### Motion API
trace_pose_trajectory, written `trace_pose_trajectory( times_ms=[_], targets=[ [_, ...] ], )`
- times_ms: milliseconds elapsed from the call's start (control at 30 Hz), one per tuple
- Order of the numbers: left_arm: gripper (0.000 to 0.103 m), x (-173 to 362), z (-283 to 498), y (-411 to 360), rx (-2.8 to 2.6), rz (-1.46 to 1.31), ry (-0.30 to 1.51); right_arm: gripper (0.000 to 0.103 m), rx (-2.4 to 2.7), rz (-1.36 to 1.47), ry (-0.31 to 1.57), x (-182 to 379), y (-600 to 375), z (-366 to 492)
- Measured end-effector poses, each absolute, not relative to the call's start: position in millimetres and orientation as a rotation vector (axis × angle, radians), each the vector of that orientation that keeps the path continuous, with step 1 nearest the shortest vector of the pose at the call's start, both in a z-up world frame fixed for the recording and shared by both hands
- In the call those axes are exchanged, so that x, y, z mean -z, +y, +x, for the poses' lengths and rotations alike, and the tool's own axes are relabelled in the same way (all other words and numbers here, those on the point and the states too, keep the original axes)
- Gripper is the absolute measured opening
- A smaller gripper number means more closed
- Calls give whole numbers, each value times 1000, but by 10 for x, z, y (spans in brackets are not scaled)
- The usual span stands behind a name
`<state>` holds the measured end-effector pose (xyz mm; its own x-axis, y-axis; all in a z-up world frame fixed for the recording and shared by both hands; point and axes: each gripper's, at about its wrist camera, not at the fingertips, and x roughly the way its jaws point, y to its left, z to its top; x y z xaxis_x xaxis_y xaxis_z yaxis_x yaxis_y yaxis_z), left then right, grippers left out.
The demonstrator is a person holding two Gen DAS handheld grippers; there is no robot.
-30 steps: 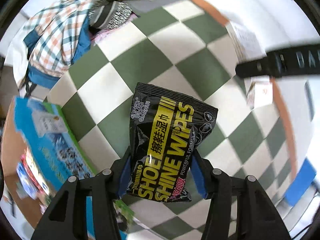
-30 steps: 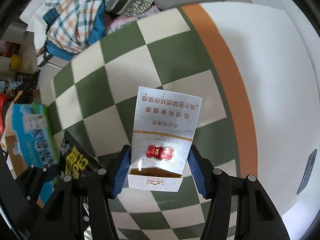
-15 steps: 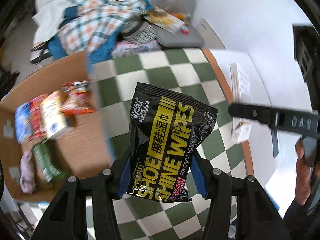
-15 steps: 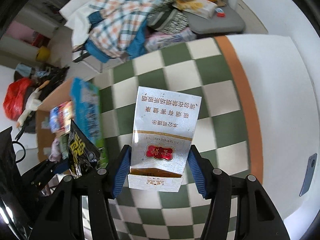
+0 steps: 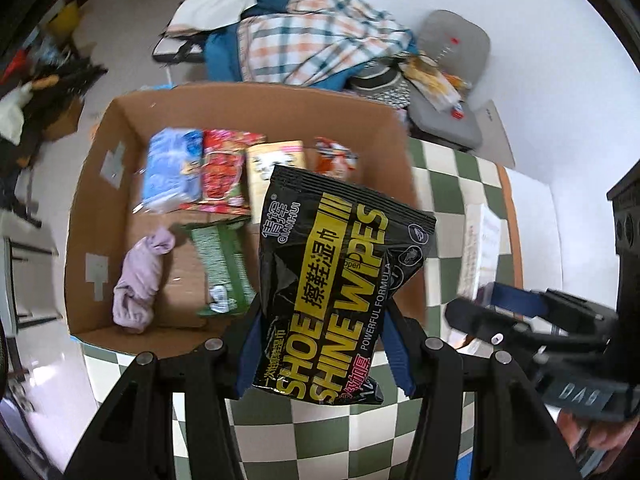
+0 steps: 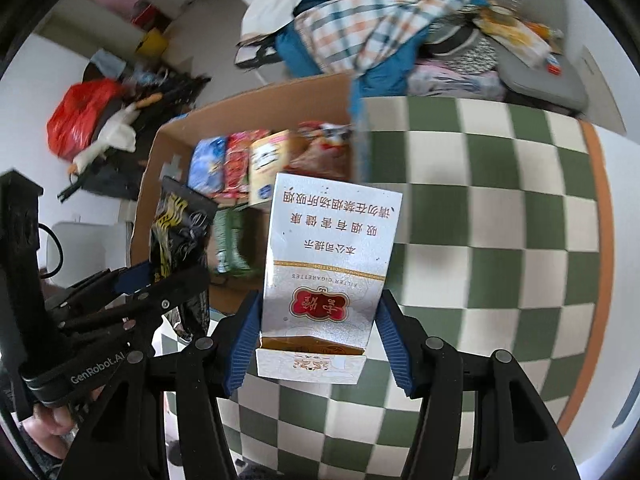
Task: Organize soft objects
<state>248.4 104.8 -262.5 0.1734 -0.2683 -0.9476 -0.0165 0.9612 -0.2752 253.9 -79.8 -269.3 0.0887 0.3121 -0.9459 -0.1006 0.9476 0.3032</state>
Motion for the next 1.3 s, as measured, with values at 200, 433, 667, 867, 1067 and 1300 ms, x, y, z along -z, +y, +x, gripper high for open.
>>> trace_pose_trajectory(
  times_ms=[200,433,667,867,1067,1300],
  targets=[
    [50,2877,2650,1277,140,-293,1429,59,-288,141,1485,2934,-408,2690],
    [51,3166,2809,1381,161,-368,1500,59,-263,106,1520,3113,-243,2807],
    [54,3273,2879,1408,203,-469,1556,61,-263,123,1563,3246,-218,2861],
    [80,3192,2875,1491,183,-476,1523,79,-252,136,1551,3232,-259,2868],
    [92,3027,2850,1500,145,-377,1477,86,-227,121,1545,3189,-296,2862],
    [102,2858,2707,1531,44,-237,1396,99,-167,40,1507,3132,-301,2776]
  ],
)
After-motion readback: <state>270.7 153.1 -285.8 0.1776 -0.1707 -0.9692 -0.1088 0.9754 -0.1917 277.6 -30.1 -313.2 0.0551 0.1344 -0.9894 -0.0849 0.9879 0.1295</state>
